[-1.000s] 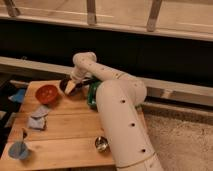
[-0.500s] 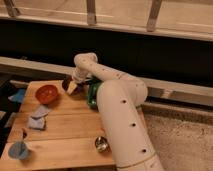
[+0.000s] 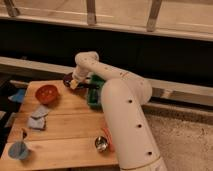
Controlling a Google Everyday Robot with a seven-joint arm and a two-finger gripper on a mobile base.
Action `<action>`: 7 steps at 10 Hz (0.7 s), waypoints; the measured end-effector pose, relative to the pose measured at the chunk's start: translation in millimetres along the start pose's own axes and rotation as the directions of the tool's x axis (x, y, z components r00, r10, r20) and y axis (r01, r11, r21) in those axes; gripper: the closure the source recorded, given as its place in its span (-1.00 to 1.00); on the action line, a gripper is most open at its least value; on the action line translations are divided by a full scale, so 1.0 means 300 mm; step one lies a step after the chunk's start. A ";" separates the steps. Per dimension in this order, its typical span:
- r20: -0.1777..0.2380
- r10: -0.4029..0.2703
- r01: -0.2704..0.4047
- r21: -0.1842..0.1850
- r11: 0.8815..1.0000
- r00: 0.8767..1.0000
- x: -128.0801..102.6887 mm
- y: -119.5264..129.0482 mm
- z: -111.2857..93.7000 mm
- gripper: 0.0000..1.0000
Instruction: Wipe tray with brush
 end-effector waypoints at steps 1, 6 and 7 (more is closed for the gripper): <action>0.007 -0.006 0.006 0.004 1.000 1.000 -0.002 0.006 -0.021 0.96; 0.024 -0.031 0.030 0.045 0.999 0.999 0.006 0.034 -0.129 1.00; 0.026 -0.028 0.026 0.071 0.997 0.999 0.012 0.029 -0.167 1.00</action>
